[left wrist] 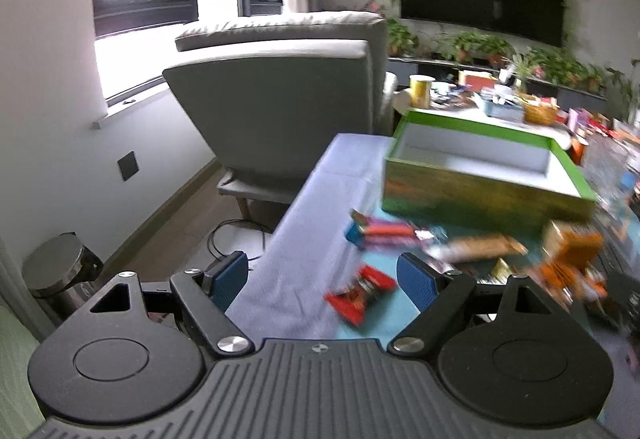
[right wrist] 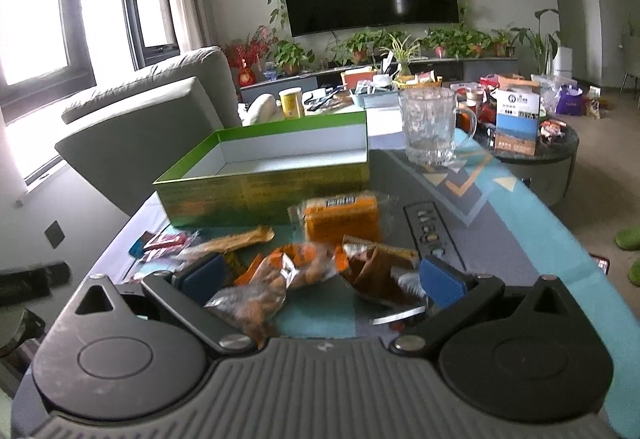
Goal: Organize snacks
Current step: 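Grasp the pink sausage packet with the left gripper while the right grasps the orange bread packet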
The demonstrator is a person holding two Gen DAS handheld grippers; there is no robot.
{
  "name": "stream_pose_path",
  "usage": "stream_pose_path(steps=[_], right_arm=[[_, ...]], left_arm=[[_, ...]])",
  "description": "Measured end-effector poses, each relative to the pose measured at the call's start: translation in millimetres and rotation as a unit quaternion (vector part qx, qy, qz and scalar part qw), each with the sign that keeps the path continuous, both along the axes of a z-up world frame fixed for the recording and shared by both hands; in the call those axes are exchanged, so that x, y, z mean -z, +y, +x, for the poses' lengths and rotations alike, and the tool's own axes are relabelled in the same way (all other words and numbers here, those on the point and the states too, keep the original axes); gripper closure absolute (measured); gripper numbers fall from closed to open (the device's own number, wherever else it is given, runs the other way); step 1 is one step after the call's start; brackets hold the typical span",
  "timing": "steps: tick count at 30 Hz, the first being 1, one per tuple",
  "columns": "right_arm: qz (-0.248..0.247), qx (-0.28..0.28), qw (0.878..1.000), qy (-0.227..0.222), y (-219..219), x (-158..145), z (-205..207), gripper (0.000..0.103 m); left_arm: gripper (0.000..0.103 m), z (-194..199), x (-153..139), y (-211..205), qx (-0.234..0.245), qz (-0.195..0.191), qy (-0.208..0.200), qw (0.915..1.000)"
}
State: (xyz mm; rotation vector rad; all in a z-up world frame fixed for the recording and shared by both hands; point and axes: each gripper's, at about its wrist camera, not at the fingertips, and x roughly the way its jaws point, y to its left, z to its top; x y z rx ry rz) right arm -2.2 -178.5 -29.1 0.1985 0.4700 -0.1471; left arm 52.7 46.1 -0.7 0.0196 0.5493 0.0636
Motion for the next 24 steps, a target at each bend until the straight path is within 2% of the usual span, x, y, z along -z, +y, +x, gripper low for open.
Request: stream_pose_path(steps=[4, 5, 9, 16, 24], right_arm=[[-0.012, 0.008, 1.000, -0.003, -7.6, -0.5, 15.4, 0.050], [-0.014, 0.009, 1.000, -0.002, -9.4, -0.6, 18.8, 0.050], [-0.007, 0.014, 1.000, 0.011, -19.6, 1.8, 38.0, 0.050], [0.008, 0.004, 0.999, 0.032, -26.1, 11.8, 68.5, 0.050], [0.029, 0.000, 0.998, 0.052, -32.4, 21.6, 96.0, 0.050]], left_arm=[[0.023, 31.7, 1.9, 4.6, -0.007, 0.002, 0.005, 1.0000], [0.026, 38.7, 3.7, 4.6, -0.005, 0.000, 0.009, 0.9999], [0.037, 68.3, 13.1, 3.5, 0.016, -0.015, 0.036, 0.9991], [0.039, 102.9, 27.9, -5.2, 0.058, -0.010, 0.051, 0.9969], [0.058, 129.5, 47.2, -11.7, 0.109, -0.007, 0.078, 0.9910]])
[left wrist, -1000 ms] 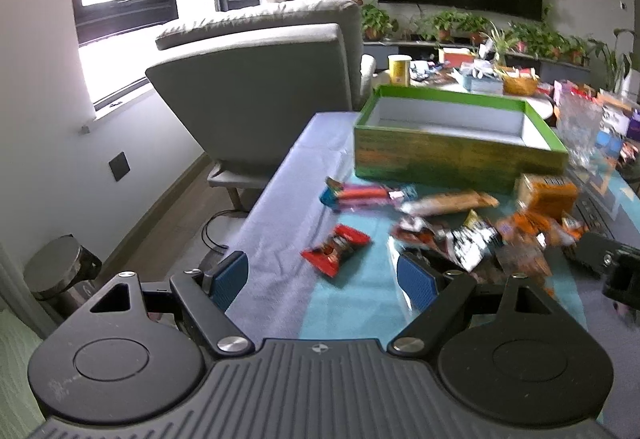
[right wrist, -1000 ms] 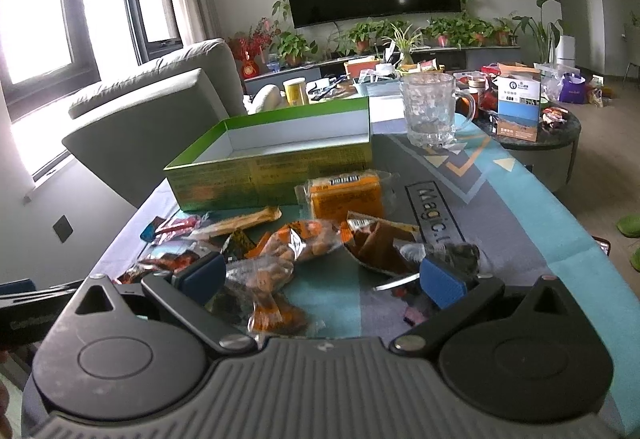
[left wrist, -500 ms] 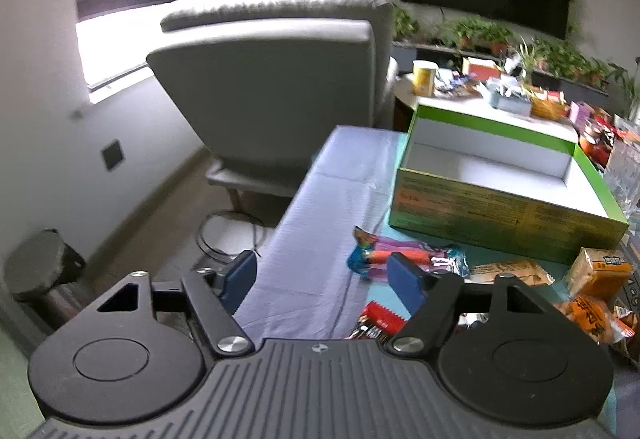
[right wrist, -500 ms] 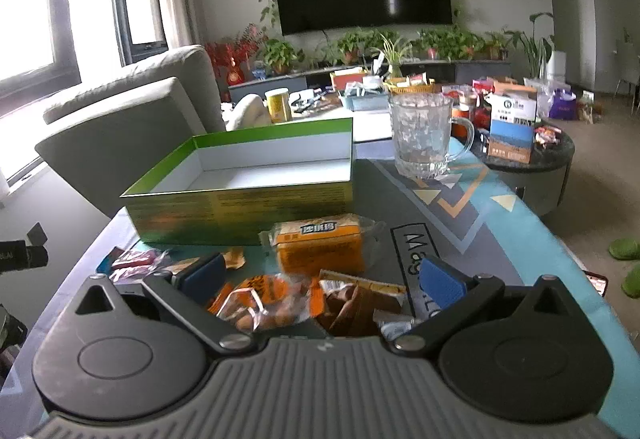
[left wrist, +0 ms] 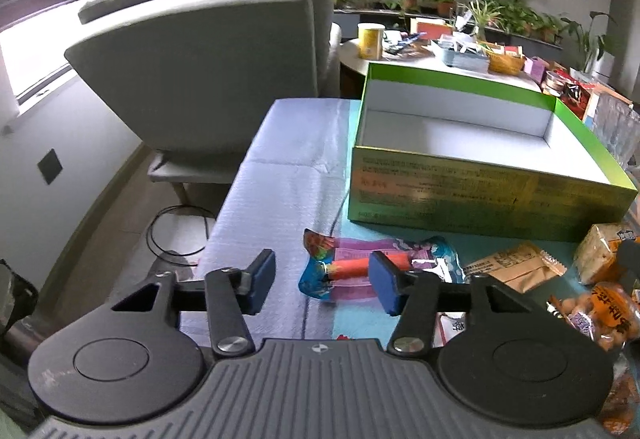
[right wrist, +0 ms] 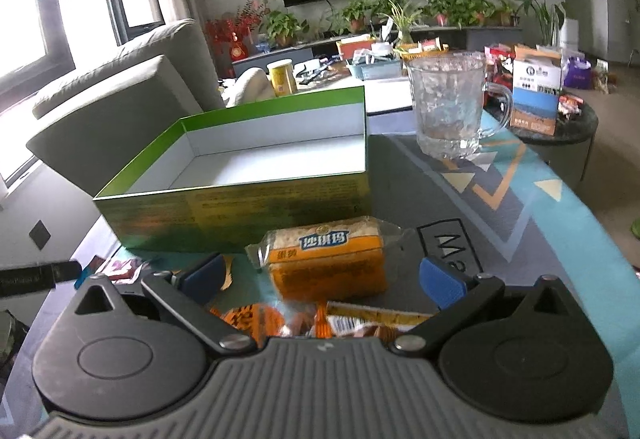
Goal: Organize snacks
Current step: 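Grasp the pink sausage packet with the left gripper while the right grasps the orange bread packet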
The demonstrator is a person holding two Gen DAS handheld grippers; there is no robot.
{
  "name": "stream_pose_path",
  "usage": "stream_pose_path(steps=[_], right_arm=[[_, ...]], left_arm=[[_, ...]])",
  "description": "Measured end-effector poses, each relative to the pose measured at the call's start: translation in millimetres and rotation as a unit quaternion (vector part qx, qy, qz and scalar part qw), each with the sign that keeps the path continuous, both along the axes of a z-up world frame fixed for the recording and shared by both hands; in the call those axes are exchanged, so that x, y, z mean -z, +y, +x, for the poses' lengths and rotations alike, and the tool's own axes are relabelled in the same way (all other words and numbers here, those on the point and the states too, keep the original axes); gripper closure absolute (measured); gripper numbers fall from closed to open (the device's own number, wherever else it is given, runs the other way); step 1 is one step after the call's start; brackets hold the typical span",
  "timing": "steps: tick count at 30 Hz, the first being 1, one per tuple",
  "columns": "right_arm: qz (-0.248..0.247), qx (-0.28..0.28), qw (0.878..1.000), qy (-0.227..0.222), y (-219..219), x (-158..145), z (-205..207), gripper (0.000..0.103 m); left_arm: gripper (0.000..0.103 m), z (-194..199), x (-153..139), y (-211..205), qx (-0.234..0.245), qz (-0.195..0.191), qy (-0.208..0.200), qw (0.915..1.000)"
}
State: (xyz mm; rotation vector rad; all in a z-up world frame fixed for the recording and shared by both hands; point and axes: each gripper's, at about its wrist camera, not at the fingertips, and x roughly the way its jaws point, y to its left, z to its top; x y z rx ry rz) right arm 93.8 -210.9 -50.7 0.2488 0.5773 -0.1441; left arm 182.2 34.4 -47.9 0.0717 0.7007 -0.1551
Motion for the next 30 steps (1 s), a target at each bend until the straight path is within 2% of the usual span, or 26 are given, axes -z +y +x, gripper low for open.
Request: stream_pose_path(steps=[1, 4, 5, 6, 7, 13, 19, 25, 30], right_arm=[[0.006, 0.001, 1.000, 0.003, -2.1, 1.1, 2.9, 0.050], [0.024, 0.000, 1.000, 0.014, -5.9, 6.2, 11.7, 0.050], [0.025, 0.001, 1.000, 0.016, -5.9, 7.5, 13.4, 0.050], [0.025, 0.002, 1.000, 0.019, -6.0, 9.1, 15.8, 0.050], [0.024, 0.003, 0.999, 0.021, -5.9, 10.4, 18.1, 0.050], [0.015, -0.008, 0.999, 0.036, -3.6, 14.2, 29.7, 0.050], [-0.004, -0.014, 0.998, 0.069, 1.3, 16.7, 40.5, 0.050], [-0.020, -0.024, 0.998, 0.058, 2.9, 13.0, 35.6, 0.050], [0.006, -0.022, 0.998, 0.050, -4.3, 6.4, 29.9, 0.051]], left_arm=[[0.059, 2.4, 2.0, 0.4, 0.004, -0.003, 0.004, 1.0000], [0.073, 8.2, 8.0, 2.0, 0.011, -0.014, 0.020, 0.9996], [0.081, 9.7, 10.0, 2.8, 0.012, -0.019, 0.026, 0.9994], [0.095, 11.4, 11.8, 3.9, 0.011, -0.024, 0.029, 0.9992], [0.101, 13.4, 13.9, 5.8, 0.005, -0.030, 0.032, 0.9990], [0.103, 16.5, 19.6, 7.7, -0.003, -0.034, 0.033, 0.9989], [0.103, 15.5, 19.6, 6.7, 0.000, -0.037, 0.029, 0.9989], [0.103, 9.3, 11.0, 11.6, -0.001, -0.051, 0.013, 0.9986], [0.103, -2.1, -2.5, 14.4, 0.001, -0.058, -0.007, 0.9983]])
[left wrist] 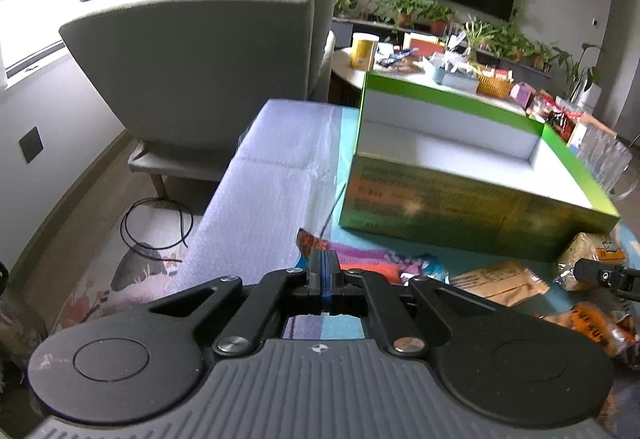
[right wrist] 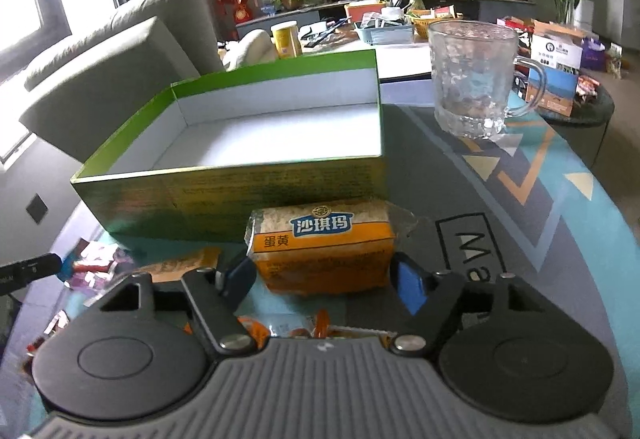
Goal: Organize snacks
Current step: 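Grasp the pink sausage packet with the left gripper while the right grasps the orange bread packet, then lift both packets and carry them over the green box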
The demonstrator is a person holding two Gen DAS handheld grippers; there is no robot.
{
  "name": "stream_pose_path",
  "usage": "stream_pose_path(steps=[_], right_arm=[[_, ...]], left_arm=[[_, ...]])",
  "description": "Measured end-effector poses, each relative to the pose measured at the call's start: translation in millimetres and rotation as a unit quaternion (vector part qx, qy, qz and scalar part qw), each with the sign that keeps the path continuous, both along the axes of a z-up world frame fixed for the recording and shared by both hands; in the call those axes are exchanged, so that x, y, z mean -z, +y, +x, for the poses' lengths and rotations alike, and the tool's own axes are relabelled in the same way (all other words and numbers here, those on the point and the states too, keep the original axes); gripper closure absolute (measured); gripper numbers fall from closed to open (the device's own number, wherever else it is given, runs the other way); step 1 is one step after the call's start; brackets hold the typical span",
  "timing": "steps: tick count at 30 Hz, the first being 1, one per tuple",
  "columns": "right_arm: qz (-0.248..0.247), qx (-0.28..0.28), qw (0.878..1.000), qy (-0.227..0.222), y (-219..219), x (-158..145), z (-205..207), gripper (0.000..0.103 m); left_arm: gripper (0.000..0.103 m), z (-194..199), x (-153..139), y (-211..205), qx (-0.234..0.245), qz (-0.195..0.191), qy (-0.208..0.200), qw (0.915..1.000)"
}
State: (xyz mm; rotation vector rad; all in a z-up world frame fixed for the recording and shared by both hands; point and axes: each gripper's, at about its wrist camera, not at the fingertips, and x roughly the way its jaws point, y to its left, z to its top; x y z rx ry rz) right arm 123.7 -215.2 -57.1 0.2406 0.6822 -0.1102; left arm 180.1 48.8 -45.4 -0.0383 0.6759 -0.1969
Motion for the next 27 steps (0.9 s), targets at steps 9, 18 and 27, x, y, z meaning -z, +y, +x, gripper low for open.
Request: stream_pose_path(steps=[9, 18, 27], right_arm=[[0.007, 0.002, 0.999, -0.031, -1.1, -19.9, -24.4, 0.051], [0.007, 0.001, 0.999, -0.037, -2.2, -22.8, -28.5, 0.051], [0.004, -0.017, 0.999, -0.049, 5.5, -28.1, -33.6, 0.051]], left_arm=[[0.053, -1.6, 3.2, 8.2, -0.005, 0.008, -0.018, 0.9998], [0.102, 20.1, 29.6, 20.8, 0.000, -0.027, 0.035, 0.9990], [0.103, -19.3, -14.4, 14.0, 0.023, -0.034, -0.053, 0.9977]])
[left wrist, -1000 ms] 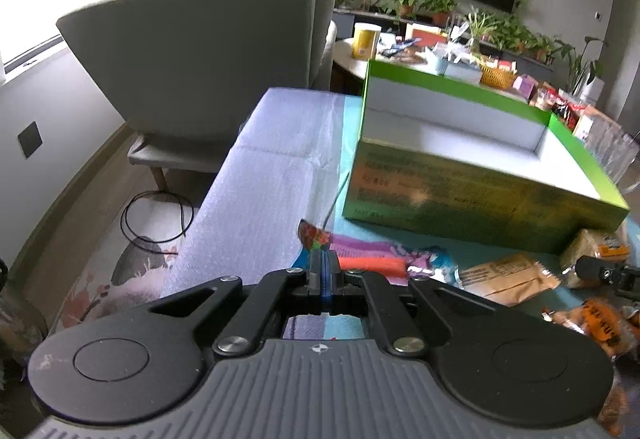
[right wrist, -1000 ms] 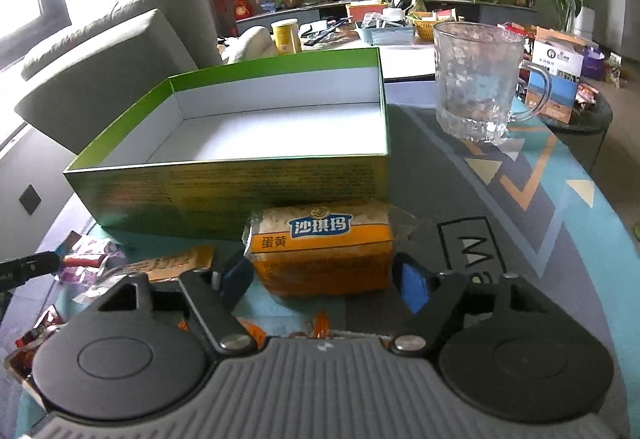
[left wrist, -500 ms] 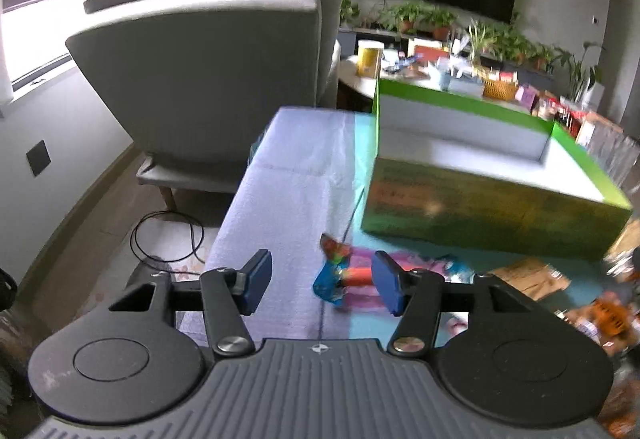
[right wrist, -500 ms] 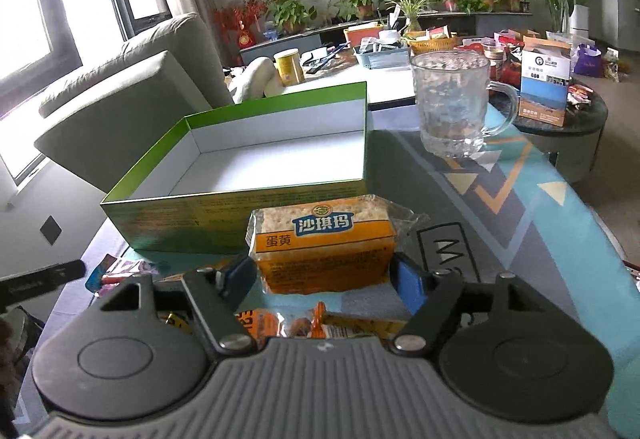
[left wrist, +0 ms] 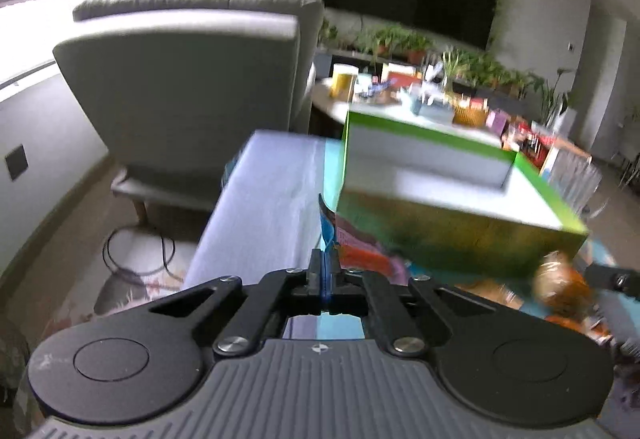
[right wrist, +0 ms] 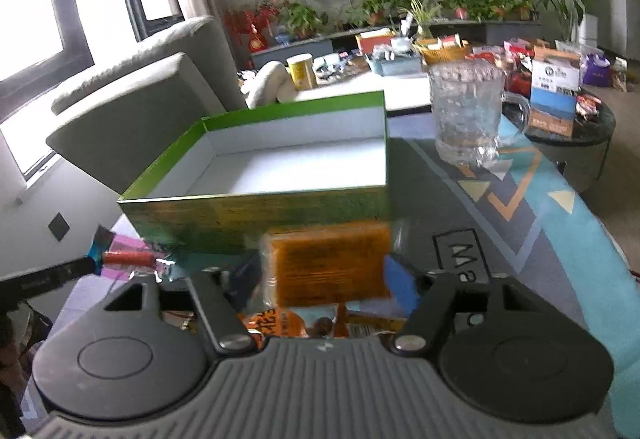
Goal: Organize snacks
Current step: 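Lift both packets and carry them over the green box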
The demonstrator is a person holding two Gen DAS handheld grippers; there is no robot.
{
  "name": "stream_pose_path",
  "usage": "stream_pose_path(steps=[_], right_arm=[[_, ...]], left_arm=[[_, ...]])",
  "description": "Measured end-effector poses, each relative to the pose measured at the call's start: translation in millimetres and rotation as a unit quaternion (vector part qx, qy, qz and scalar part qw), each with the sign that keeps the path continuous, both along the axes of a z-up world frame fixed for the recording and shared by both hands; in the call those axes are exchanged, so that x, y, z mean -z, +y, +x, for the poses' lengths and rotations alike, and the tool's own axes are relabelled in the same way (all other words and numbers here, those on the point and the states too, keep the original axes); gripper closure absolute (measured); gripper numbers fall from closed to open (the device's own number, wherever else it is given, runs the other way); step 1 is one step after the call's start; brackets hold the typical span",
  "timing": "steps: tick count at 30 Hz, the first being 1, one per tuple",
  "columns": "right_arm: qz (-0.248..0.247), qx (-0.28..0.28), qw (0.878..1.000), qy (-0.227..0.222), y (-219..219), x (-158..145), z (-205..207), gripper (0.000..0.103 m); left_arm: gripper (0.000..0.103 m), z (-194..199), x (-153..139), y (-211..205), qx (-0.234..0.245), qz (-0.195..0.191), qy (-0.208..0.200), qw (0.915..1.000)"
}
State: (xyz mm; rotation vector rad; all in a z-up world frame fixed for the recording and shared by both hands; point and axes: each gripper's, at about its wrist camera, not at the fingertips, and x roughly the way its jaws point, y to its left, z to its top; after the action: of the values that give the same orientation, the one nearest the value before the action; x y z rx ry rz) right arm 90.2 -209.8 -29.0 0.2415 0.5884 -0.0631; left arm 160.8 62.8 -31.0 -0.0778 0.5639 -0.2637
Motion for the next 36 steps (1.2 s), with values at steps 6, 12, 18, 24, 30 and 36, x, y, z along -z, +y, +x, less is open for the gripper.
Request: stream_pose_path(steps=[6, 12, 18, 24, 30, 36], right_arm=[[-0.015, -0.005, 1.000, -0.013, 2.9, -7.2, -12.7, 0.051], [0.027, 0.037, 0.999, 0.007, -15.1, 7.0, -13.4, 0.050], [0.024, 0.046, 0.998, 0.023, -5.1, 18.6, 16.2, 0.050], [-0.019, 0.052, 0.998, 0.041, 6.8, 31.7, 40.3, 0.049], [-0.019, 0.065, 0.995, 0.073, 1.2, 42.2, 56.0, 0.049], [-0.035, 0.048, 0.993, 0.098, 7.9, 44.8, 65.0, 0.049]], left_arm=[[0.103, -21.9, -31.0, -2.8, 0.004, -0.007, -0.049, 0.9988], [0.103, -31.6, -43.7, -5.8, 0.009, -0.007, -0.065, 0.9978], [0.103, -30.2, -45.5, -5.7, 0.008, -0.008, -0.068, 0.9976], [0.103, -19.1, -36.0, -4.7, 0.002, -0.008, -0.055, 0.9984], [0.103, -5.9, -25.0, -9.4, 0.006, -0.012, -0.040, 0.9991], [0.103, 0.1, -20.9, -12.7, 0.010, -0.013, -0.035, 0.9993]])
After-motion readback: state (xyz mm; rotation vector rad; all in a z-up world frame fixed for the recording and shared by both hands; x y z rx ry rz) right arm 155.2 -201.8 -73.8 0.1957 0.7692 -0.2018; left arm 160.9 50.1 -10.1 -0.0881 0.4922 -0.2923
